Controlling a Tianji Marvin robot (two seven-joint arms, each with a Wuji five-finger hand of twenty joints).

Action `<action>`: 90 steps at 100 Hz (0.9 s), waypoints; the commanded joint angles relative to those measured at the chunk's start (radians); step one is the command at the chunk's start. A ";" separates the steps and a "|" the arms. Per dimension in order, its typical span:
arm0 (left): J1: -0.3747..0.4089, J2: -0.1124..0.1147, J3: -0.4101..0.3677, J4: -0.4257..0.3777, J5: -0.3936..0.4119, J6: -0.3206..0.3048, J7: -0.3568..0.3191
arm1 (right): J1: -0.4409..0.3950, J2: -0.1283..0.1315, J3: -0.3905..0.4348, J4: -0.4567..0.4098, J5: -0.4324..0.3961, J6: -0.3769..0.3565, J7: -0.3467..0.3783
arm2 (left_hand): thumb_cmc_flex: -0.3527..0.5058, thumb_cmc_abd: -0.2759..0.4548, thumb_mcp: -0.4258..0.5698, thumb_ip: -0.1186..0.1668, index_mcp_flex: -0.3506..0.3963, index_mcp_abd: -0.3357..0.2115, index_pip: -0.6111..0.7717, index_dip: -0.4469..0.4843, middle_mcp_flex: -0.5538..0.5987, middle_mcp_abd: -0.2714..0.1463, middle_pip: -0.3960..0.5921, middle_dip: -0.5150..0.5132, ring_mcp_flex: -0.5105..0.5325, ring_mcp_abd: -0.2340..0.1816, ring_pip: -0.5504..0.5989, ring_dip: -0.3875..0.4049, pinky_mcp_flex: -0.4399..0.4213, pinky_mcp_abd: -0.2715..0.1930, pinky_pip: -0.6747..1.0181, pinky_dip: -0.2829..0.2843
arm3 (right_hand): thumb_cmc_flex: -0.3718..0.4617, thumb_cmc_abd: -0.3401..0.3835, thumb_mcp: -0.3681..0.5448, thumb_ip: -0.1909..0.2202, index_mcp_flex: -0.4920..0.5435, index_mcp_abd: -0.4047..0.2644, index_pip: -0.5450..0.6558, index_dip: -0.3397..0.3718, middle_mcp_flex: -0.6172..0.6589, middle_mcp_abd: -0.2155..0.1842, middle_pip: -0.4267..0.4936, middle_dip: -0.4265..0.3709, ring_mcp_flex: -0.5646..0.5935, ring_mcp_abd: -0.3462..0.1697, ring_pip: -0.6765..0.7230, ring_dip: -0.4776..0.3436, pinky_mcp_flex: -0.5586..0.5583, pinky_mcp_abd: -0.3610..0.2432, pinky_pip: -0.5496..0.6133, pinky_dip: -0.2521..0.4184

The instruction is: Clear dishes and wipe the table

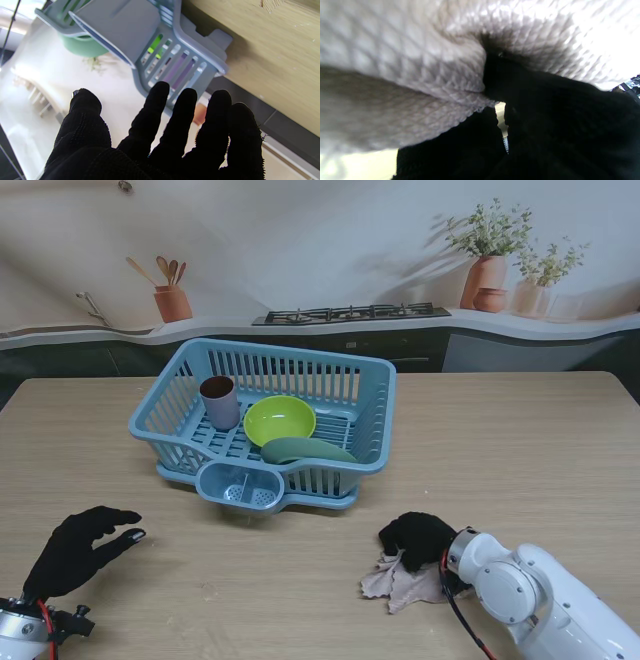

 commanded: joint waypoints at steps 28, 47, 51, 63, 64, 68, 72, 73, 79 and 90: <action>0.001 -0.004 0.001 -0.001 0.002 -0.002 -0.007 | -0.088 -0.011 0.052 0.051 -0.074 -0.031 0.048 | -0.023 0.019 -0.026 0.022 0.002 -0.002 -0.013 0.007 -0.013 0.012 0.001 -0.019 -0.003 0.032 0.010 -0.003 -0.015 0.006 0.003 -0.012 | 0.047 0.034 -0.004 -0.022 0.026 0.013 -0.036 -0.028 0.019 -0.063 -0.225 -0.135 0.008 -0.008 -0.077 -0.018 -0.020 -0.090 -0.033 0.012; 0.001 -0.002 0.000 -0.003 -0.004 -0.002 -0.018 | -0.155 -0.004 0.177 0.055 -0.151 -0.096 0.063 | -0.023 0.019 -0.026 0.022 0.003 -0.001 -0.013 0.008 -0.013 0.012 0.001 -0.019 -0.003 0.031 0.010 -0.003 -0.015 0.006 0.003 -0.012 | 0.048 0.031 -0.004 -0.022 0.029 0.010 -0.036 -0.025 0.021 -0.064 -0.224 -0.135 0.010 -0.009 -0.078 -0.018 -0.019 -0.088 -0.034 0.011; 0.001 -0.001 0.000 -0.002 -0.005 -0.002 -0.020 | -0.168 -0.002 0.204 0.054 -0.166 -0.113 0.069 | -0.023 0.020 -0.026 0.022 0.003 -0.001 -0.013 0.008 -0.014 0.011 0.001 -0.019 -0.003 0.032 0.010 -0.003 -0.015 0.006 0.003 -0.012 | 0.048 0.030 -0.003 -0.021 0.030 0.010 -0.036 -0.024 0.021 -0.064 -0.225 -0.135 0.010 -0.009 -0.078 -0.018 -0.021 -0.087 -0.035 0.011; 0.000 -0.001 0.000 -0.001 -0.003 -0.001 -0.022 | -0.204 0.001 0.281 0.045 -0.210 -0.162 0.080 | -0.023 0.019 -0.026 0.022 0.003 -0.002 -0.013 0.008 -0.013 0.012 0.001 -0.019 -0.003 0.031 0.010 -0.003 -0.015 0.006 0.003 -0.012 | 0.048 0.029 -0.002 -0.022 0.032 0.008 -0.038 -0.023 0.023 -0.068 -0.225 -0.135 0.010 -0.009 -0.078 -0.018 -0.021 -0.085 -0.035 0.011; 0.000 -0.001 0.000 -0.001 -0.004 -0.001 -0.022 | -0.206 0.001 0.286 0.044 -0.214 -0.167 0.081 | -0.023 0.019 -0.026 0.022 0.002 -0.001 -0.014 0.007 -0.013 0.012 0.001 -0.019 -0.003 0.031 0.009 -0.003 -0.015 0.006 0.003 -0.012 | 0.048 0.028 -0.002 -0.021 0.032 0.008 -0.037 -0.022 0.023 -0.068 -0.225 -0.135 0.010 -0.008 -0.078 -0.018 -0.021 -0.085 -0.036 0.011; -0.001 -0.001 0.001 -0.001 -0.004 0.000 -0.022 | -0.214 0.003 0.306 0.041 -0.228 -0.184 0.085 | -0.023 0.020 -0.025 0.022 0.002 0.002 -0.014 0.007 -0.013 0.012 0.001 -0.019 -0.004 0.031 0.009 -0.003 -0.015 0.006 0.003 -0.012 | 0.047 0.028 -0.002 -0.022 0.033 0.008 -0.038 -0.022 0.023 -0.069 -0.226 -0.135 0.010 -0.008 -0.078 -0.018 -0.021 -0.085 -0.036 0.011; -0.001 0.000 0.001 -0.001 -0.004 0.000 -0.023 | -0.220 0.005 0.322 0.040 -0.242 -0.202 0.088 | -0.023 0.020 -0.026 0.022 0.003 0.002 -0.014 0.007 -0.014 0.012 0.001 -0.019 -0.003 0.032 0.010 -0.003 -0.014 0.006 0.003 -0.012 | 0.047 0.028 -0.001 -0.022 0.033 0.006 -0.038 -0.022 0.023 -0.069 -0.226 -0.135 0.010 -0.008 -0.078 -0.018 -0.021 -0.085 -0.036 0.011; -0.001 0.000 0.001 -0.001 -0.004 0.000 -0.023 | -0.220 0.005 0.326 0.041 -0.247 -0.207 0.089 | -0.024 0.021 -0.026 0.022 0.003 0.001 -0.014 0.007 -0.014 0.012 0.001 -0.019 -0.003 0.032 0.010 -0.003 -0.014 0.006 0.003 -0.012 | 0.047 0.028 -0.001 -0.022 0.033 0.006 -0.038 -0.021 0.024 -0.068 -0.225 -0.135 0.010 -0.008 -0.078 -0.018 -0.021 -0.085 -0.036 0.011; -0.001 0.000 0.000 0.000 -0.003 -0.002 -0.023 | -0.223 0.008 0.341 0.044 -0.269 -0.232 0.089 | -0.024 0.020 -0.026 0.022 0.002 0.002 -0.014 0.007 -0.013 0.012 0.001 -0.019 -0.002 0.031 0.010 -0.003 -0.014 0.006 0.003 -0.012 | 0.046 0.029 -0.002 -0.022 0.033 0.006 -0.039 -0.021 0.024 -0.068 -0.226 -0.134 0.010 -0.010 -0.079 -0.018 -0.021 -0.086 -0.036 0.012; -0.002 -0.001 0.001 0.002 -0.001 -0.006 -0.017 | -0.227 0.006 0.342 0.044 -0.269 -0.229 0.082 | -0.024 0.019 -0.026 0.022 0.003 0.002 -0.014 0.006 -0.013 0.012 0.001 -0.019 -0.003 0.032 0.010 -0.003 -0.014 0.006 0.003 -0.011 | 0.047 0.029 -0.002 -0.022 0.034 0.006 -0.039 -0.019 0.023 -0.069 -0.228 -0.133 0.010 -0.010 -0.079 -0.018 -0.021 -0.086 -0.036 0.012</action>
